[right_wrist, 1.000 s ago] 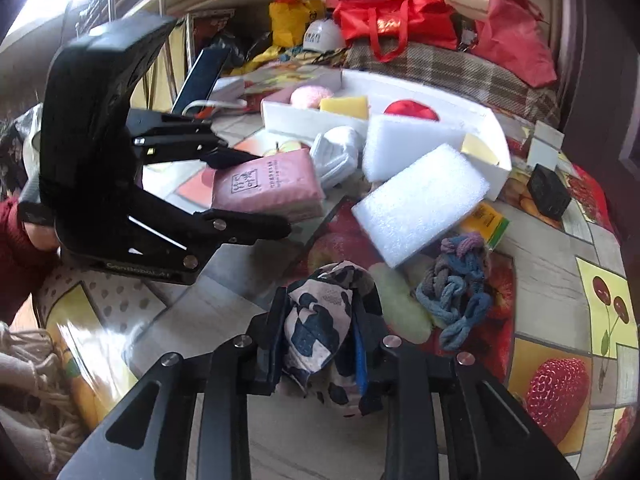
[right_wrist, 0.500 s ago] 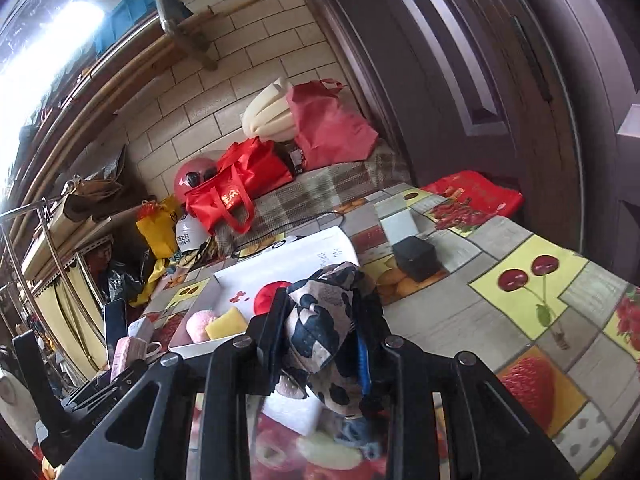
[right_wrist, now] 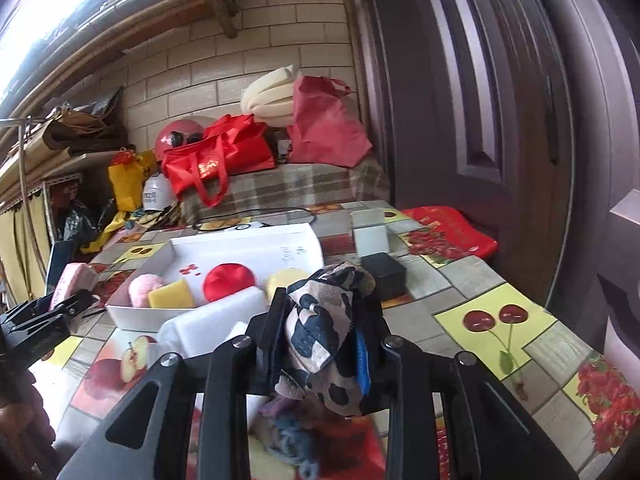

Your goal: Organize soft objects

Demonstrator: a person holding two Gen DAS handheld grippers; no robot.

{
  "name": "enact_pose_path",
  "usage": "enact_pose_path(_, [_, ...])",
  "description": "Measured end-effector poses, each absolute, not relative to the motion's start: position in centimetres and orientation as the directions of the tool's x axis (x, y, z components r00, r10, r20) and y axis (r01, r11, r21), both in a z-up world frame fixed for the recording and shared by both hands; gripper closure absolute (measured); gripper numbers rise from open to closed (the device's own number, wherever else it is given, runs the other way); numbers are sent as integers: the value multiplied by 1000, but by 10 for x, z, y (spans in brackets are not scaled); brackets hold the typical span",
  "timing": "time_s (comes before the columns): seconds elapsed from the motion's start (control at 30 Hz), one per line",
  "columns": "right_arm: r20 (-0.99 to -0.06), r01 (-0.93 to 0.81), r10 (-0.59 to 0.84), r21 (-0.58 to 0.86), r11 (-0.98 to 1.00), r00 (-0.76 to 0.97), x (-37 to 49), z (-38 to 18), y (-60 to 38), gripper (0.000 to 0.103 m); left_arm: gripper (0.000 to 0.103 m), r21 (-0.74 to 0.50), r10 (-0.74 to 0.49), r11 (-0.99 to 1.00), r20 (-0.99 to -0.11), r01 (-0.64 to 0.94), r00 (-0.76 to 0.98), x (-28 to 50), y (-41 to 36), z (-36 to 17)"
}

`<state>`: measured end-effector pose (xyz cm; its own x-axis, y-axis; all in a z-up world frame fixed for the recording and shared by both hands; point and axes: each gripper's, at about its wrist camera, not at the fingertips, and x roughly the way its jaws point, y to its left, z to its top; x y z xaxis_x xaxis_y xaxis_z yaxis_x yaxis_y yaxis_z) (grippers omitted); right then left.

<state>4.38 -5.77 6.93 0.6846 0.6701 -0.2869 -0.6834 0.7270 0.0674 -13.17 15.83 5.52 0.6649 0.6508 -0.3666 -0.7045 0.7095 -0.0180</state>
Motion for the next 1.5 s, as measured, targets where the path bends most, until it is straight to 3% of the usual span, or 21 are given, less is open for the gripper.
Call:
enact_pose_path(0.27, [-330,-613,588,35,789,738,97,64,-59,75,53,-28,679,683,-346,-730,648,-131,183,57])
enact_pose_path(0.47, [-320,-604,559,-53,795,765,114,65,-46,75,53,-79,721,609,-359,-789,592,-140,224,55])
enact_pose_path(0.73, [-271,-595,551,-113,796,789,132,69,-14,75,53,-28,755,592,-329,-806,567,-125,228,55])
enact_pose_path(1.27, [-226,-569,550,-22,822,804,166,73,48,74,53,-43,782,563,-297,-825,548,-95,241,59])
enact_pose_path(1.5, [-221,-701,687,25,713,692,127,72,74,74,53,-52,782,564,-289,-824,553,-95,242,60])
